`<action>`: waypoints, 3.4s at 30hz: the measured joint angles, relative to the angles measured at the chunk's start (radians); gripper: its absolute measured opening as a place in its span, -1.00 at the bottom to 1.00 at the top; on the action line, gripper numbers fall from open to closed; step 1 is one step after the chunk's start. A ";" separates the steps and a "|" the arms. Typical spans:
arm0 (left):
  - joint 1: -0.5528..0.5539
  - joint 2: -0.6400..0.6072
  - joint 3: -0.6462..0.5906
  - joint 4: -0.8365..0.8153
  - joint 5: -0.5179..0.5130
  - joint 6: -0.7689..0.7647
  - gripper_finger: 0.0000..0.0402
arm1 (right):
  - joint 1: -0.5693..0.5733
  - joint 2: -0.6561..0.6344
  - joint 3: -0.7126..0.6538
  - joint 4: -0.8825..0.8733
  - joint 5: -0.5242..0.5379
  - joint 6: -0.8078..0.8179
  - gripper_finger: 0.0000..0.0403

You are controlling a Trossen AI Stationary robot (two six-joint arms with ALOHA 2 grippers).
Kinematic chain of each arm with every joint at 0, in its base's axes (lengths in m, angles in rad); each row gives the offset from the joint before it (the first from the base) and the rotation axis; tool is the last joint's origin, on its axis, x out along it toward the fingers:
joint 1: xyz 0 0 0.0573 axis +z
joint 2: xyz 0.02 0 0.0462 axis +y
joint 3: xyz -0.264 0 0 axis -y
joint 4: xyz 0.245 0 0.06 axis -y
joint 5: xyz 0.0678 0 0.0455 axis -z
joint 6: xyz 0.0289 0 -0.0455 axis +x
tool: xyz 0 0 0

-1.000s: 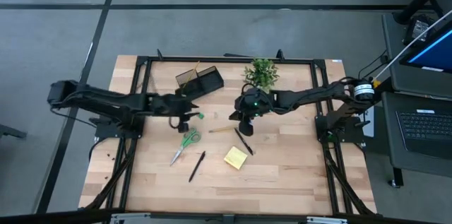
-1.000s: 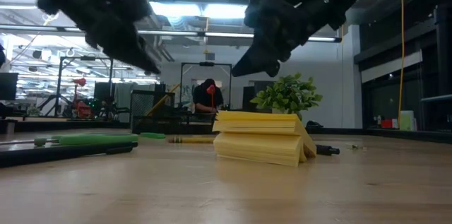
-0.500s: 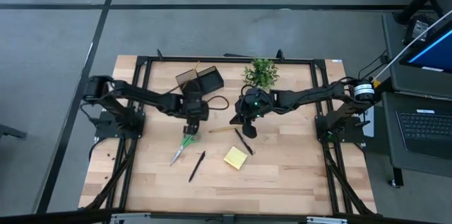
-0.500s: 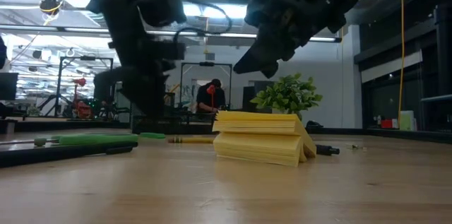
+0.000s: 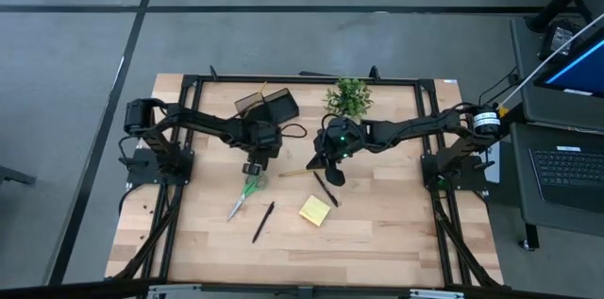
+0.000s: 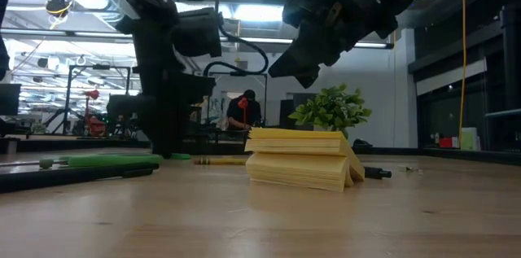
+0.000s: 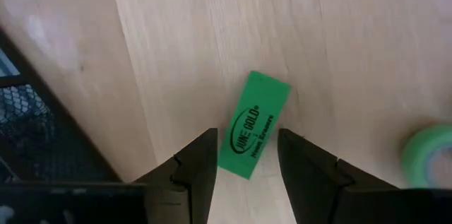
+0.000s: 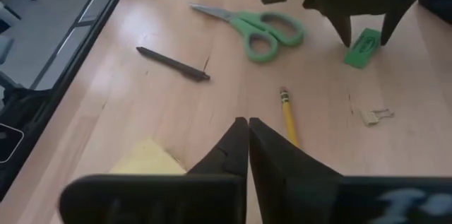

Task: Pick and place office supplies into organizer
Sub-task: Put the green eraser into the desk organizer

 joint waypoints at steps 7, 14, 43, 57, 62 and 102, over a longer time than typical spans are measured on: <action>0.059 0.015 -0.001 -0.006 0.171 0.007 -0.29 | 0.000 0.000 0.000 -0.002 0.000 0.000 -0.88; 0.058 0.017 -0.001 -0.027 0.176 0.004 -0.38 | 0.000 0.000 0.000 -0.002 0.000 -0.008 -0.88; 0.074 -0.329 -0.007 -0.010 -0.174 -0.135 -0.67 | 0.000 0.000 0.000 -0.008 0.000 -0.019 -0.87; 0.187 -0.337 -0.006 -0.010 -0.175 -0.177 -0.66 | 0.001 0.000 0.000 -0.008 0.001 -0.019 -0.87; 0.207 -0.338 -0.010 0.000 -0.155 -0.178 -0.66 | 0.001 0.000 0.000 -0.009 0.001 -0.019 -0.87; 0.296 -0.334 -0.153 0.165 -0.083 -0.371 -0.65 | 0.001 0.000 0.000 -0.007 0.003 -0.019 -0.87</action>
